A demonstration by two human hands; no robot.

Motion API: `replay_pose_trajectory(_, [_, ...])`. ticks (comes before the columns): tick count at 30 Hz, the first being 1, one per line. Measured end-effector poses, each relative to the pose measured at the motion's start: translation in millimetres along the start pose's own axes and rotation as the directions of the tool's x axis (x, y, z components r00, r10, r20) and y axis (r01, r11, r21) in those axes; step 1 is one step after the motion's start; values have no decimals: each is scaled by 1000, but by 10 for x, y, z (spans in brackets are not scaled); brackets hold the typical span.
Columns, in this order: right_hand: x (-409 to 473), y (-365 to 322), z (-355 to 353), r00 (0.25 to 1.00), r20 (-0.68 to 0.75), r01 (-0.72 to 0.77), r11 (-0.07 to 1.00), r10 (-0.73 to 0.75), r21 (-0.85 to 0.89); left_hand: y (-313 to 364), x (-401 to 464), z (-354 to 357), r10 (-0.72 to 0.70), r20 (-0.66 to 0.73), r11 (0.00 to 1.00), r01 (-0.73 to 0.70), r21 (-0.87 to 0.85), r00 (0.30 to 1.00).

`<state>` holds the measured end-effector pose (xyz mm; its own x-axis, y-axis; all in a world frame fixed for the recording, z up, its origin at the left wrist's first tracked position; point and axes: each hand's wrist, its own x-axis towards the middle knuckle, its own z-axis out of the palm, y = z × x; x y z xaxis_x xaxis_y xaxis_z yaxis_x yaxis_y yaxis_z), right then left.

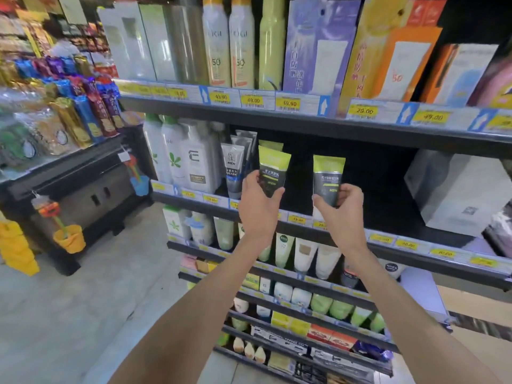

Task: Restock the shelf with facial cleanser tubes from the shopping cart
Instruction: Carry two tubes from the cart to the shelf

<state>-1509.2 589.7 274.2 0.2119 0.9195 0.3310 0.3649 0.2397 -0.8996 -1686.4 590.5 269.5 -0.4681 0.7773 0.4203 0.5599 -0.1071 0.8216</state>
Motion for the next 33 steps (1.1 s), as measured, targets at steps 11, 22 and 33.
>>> replay_pose_trajectory(11, [375,171,291,996,0,-90,972,92,-217,-175,499,459,-117,117,971,88,221,986])
replay_pose_trajectory(22, [412,304,380,997,4,-77,937,83,-342,-237,658,635,-117,96,955,86,282,988])
replay_pose_trajectory(33, [409,382,386,999,5,-39,907,46,-419,-262,819,712,-120,129,938,70,341,984])
